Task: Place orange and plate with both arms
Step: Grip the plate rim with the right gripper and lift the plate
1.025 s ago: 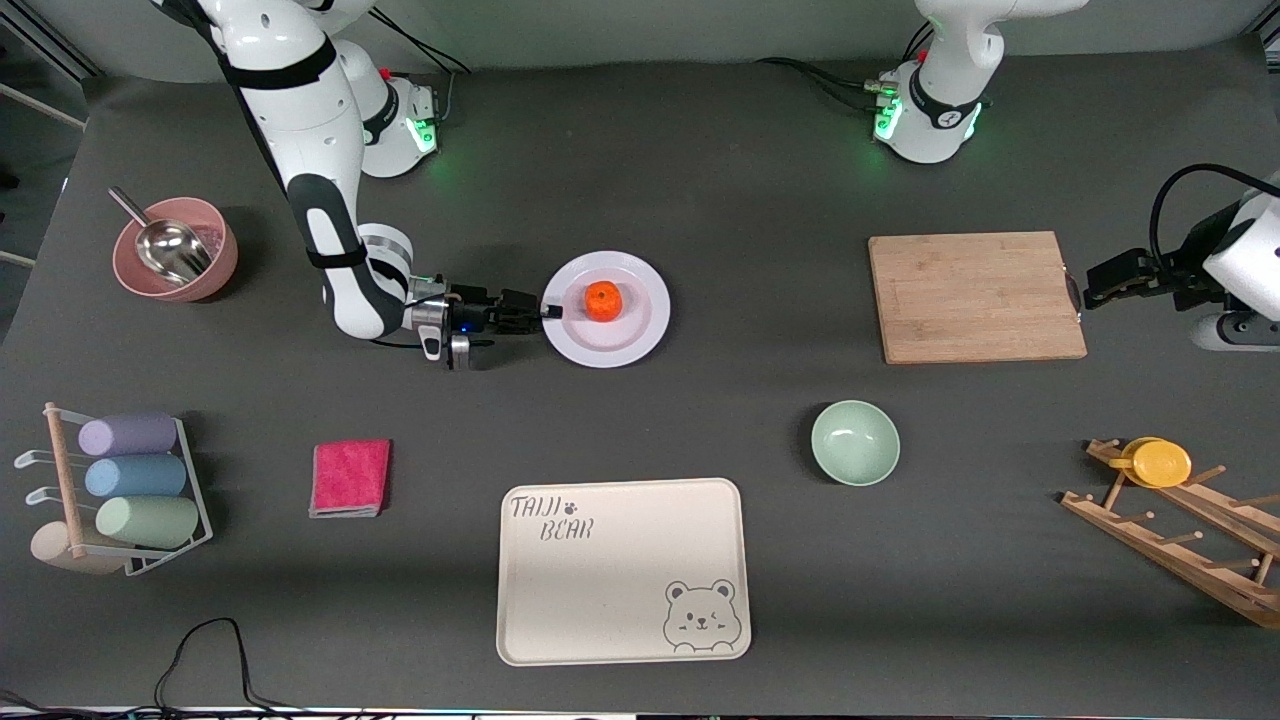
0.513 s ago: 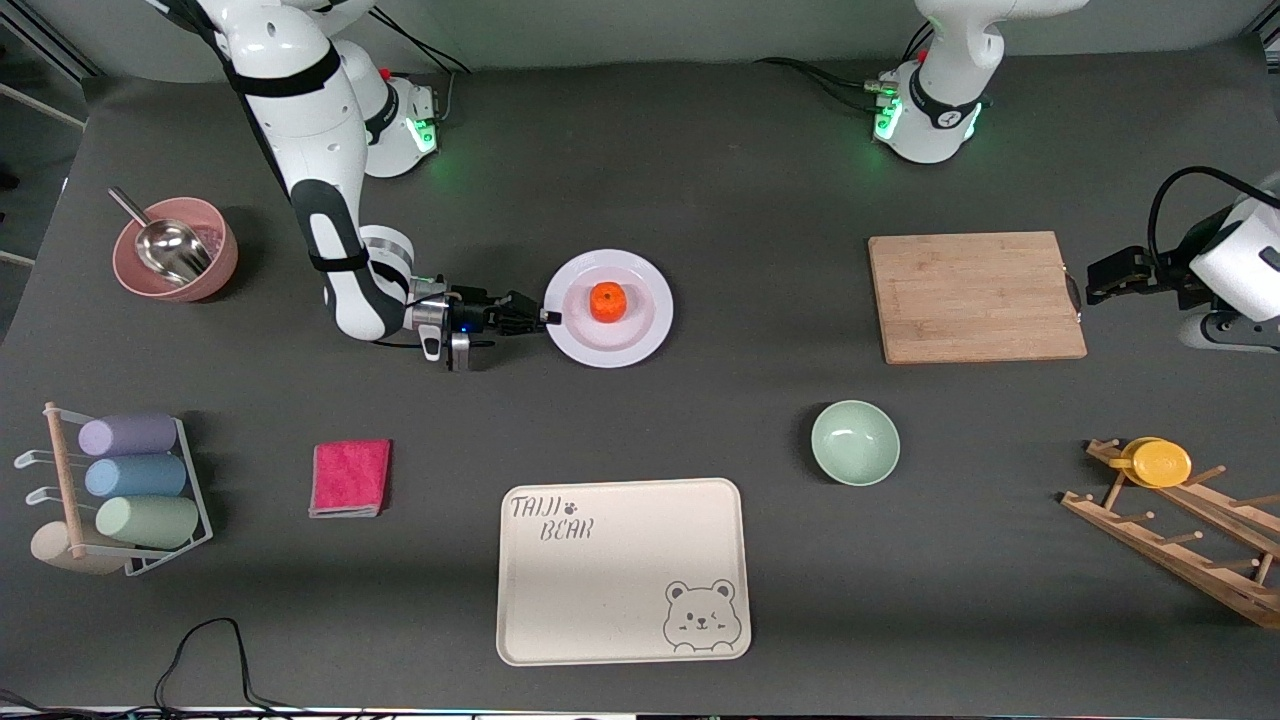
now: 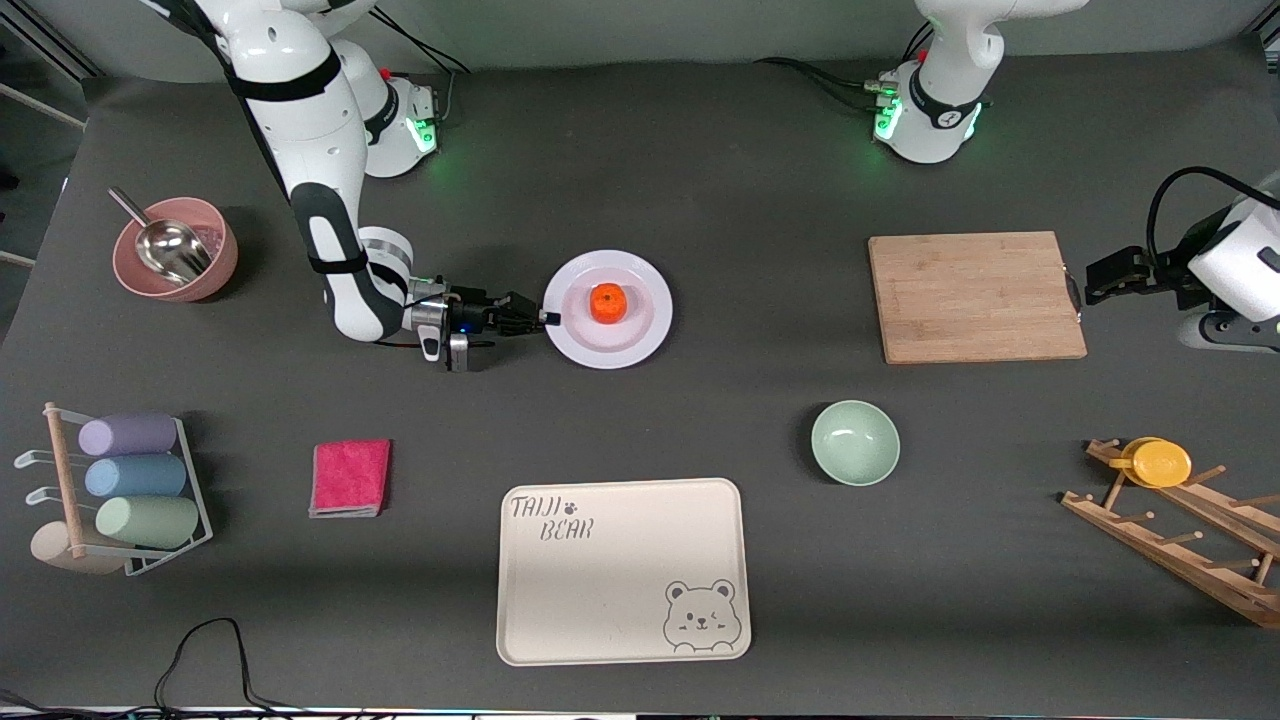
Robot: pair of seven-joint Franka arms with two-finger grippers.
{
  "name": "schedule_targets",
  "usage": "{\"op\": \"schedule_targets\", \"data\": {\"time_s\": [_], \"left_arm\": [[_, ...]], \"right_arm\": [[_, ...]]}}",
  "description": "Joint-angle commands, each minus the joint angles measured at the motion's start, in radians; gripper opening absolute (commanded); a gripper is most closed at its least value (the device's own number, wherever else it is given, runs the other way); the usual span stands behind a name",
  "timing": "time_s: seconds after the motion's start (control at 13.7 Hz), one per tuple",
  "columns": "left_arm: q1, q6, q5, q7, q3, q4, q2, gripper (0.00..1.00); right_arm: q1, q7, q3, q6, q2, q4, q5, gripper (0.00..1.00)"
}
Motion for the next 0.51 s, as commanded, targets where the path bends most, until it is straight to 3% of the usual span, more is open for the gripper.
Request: {"op": "schedule_targets", "data": {"time_s": [0.0, 0.44], "left_arm": [[-0.014, -0.004, 0.003, 0.003, 0.006, 0.003, 0.000, 1.00], [-0.016, -0.004, 0.003, 0.004, 0.004, 0.006, -0.001, 1.00]], "right_arm": [[-0.012, 0.103, 0.002, -0.012, -0.012, 0.012, 0.025, 0.00], [-0.012, 0.279, -0.007, -0.009, -0.098, 0.057, 0.024, 0.00]]}}
